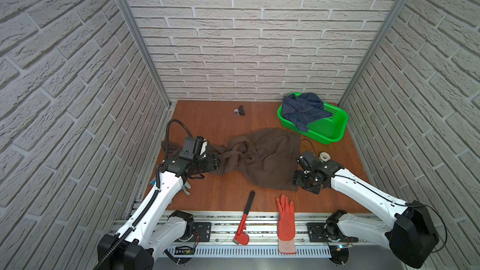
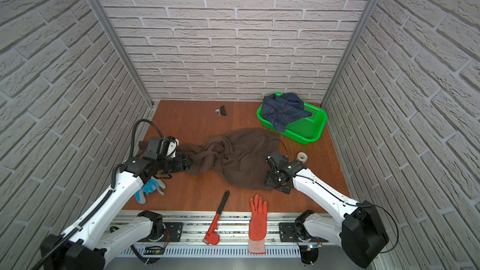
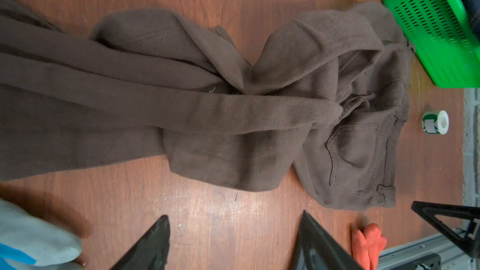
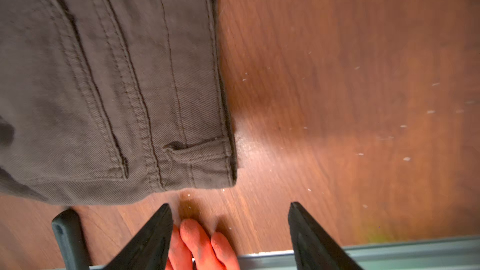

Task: Fold and stack the trousers
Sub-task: Flatten out the trousers at the center of the table.

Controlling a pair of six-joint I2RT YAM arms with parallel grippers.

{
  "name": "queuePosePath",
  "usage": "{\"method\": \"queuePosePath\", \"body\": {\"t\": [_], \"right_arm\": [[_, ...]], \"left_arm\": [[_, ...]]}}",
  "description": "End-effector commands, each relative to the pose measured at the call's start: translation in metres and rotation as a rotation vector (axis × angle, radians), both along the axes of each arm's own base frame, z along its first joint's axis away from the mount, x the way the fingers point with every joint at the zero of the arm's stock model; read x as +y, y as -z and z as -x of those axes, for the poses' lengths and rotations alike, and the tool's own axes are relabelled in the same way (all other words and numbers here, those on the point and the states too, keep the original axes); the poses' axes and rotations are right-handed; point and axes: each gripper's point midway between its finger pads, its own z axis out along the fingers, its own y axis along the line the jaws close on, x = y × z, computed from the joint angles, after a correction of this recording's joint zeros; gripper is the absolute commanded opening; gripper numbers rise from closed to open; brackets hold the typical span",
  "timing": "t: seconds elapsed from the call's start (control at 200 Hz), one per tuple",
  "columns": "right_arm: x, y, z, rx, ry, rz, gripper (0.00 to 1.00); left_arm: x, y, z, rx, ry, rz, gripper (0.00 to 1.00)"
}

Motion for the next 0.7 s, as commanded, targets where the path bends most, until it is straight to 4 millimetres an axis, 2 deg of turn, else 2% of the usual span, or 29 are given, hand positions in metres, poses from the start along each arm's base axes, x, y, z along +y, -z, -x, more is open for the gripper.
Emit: {"method": "queuePosePath", "body": {"t": [0.0,0.285,0.375,0.44,0.495,0.53,0.56,0.615,0.695], "right_arm": [[0.023,0.010,-0.011,-0.039,0.041,-0.108,0.72],[0.045,0.038,-0.028,-0.054,0.041,-0.177,0.73],[0.048,0.048,-0.030,-0.047,0.043,-0.175,0.69],[0.049,0.051,-0.032,-0.055,0.039,-0.174,0.58],[0.049,0.049,-0.035,-0.075,0.036,-0.176,0.32],[0.049,0.042,-0.039,-0.099,0.031,-0.174,0.15],[0.049,0.034,-0.042,-0.125,0.020,-0.172,0.07],[0.049,0.010,-0.049,-0.186,-0.008,-0.169,0.05],[0.046,-0.043,-0.060,-0.304,-0.041,-0.156,0.06]], "left_arm": [[0.000,-0.002,-0.005,-0.035,-0.021,0.017,0.80],[0.004,0.003,-0.003,-0.036,-0.036,0.020,0.82],[0.006,0.004,-0.001,-0.036,-0.046,0.023,0.83],[0.008,0.005,-0.001,-0.037,-0.054,0.029,0.83],[0.010,0.008,-0.001,-0.034,-0.066,0.032,0.83],[0.012,0.009,-0.001,-0.035,-0.072,0.034,0.83],[0.012,0.011,-0.001,-0.033,-0.078,0.041,0.83],[0.013,0.014,-0.002,-0.029,-0.091,0.056,0.83],[0.010,0.021,-0.004,-0.023,-0.100,0.082,0.83]]}}
